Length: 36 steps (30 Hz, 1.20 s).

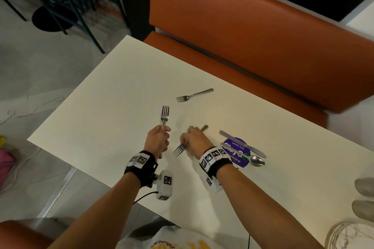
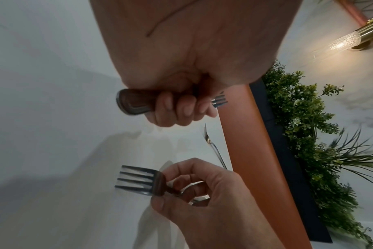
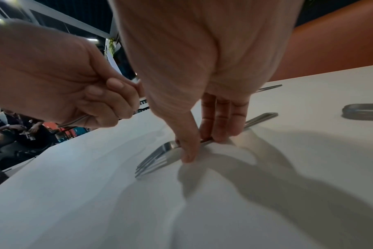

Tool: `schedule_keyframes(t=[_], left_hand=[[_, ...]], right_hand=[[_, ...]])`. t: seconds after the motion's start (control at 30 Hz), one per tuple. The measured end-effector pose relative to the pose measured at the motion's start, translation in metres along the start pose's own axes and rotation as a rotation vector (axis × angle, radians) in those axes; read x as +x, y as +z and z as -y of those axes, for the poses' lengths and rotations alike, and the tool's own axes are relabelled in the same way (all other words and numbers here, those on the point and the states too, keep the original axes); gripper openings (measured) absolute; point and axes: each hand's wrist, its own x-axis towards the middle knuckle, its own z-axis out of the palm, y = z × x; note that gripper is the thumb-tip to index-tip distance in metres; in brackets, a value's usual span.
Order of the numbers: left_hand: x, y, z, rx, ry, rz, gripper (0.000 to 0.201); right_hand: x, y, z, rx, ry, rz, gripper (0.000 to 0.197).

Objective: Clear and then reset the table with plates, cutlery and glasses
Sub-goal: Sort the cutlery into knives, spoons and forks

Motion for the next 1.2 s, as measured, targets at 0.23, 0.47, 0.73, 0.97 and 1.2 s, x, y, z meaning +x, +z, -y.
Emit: schedule_keyframes(t=[0.23, 0.47, 0.73, 0.97, 1.2], left_hand=[[0.0, -0.004, -0.002, -0.037, 0.022, -0.008, 0.031], [0.002, -0.005, 0.003, -0.061, 0.073, 0.02, 0.03], [-0.023, 0.022, 0.0, 0.068, 0.103, 0.157, 0.031], [-0.031, 0.027, 0.001, 0.036, 0.039, 0.186, 0.032], [-0.035, 0.027, -0.005, 0.007, 0.037, 0.252, 0.034]], right_hand=[[-0.002, 0.011, -0.006, 0.085, -0.041, -0.159, 0.005], [-0.012, -0.043, 0.007, 0.325, 0.127, -0.374, 0.01], [-0.018, -0.062, 0.035, 0.934, 0.37, -0.41, 0.017], [-0.02, -0.067, 0.034, 0.831, 0.381, -0.525, 0.011], [-0.024, -0.063, 0.038, 0.905, 0.341, -0.54, 0.014]])
